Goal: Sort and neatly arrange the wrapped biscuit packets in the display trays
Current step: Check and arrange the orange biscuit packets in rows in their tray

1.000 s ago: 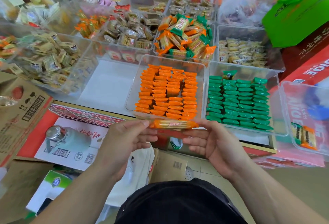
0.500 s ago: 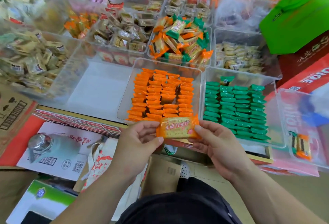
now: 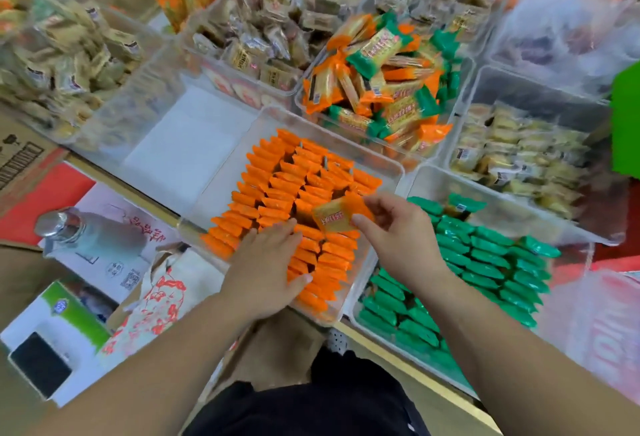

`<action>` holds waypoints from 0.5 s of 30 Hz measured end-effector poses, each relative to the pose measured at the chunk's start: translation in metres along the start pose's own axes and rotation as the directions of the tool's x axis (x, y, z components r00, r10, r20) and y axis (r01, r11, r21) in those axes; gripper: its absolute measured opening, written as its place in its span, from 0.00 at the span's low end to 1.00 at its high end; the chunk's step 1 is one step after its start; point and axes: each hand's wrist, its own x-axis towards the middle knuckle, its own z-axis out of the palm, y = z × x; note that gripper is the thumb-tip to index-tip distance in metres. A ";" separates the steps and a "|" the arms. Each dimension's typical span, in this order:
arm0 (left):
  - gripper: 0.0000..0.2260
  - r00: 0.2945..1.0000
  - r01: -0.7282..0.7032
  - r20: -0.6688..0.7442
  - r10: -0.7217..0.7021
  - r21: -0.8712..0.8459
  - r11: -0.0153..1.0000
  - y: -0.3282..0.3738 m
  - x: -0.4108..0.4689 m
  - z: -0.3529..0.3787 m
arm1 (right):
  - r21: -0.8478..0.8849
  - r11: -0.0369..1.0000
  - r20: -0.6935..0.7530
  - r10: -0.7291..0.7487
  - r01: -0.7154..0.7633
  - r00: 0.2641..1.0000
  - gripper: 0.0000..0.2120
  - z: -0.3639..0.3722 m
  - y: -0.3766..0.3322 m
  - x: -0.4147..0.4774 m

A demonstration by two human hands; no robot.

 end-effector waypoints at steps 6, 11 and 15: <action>0.41 0.998 0.034 0.050 -0.042 0.138 0.990 0.006 0.010 0.017 | -0.202 0.956 0.108 -0.193 0.212 0.975 0.13 0.026 0.006 0.035; 0.40 0.999 0.044 0.002 -0.045 0.126 0.991 0.004 0.012 0.022 | -0.312 0.910 0.249 -0.198 0.273 0.948 0.12 0.058 0.009 0.044; 0.38 0.999 0.033 -0.046 -0.029 0.089 0.995 0.002 0.010 0.025 | -0.374 0.883 0.326 -0.162 0.284 0.932 0.09 0.078 0.013 0.045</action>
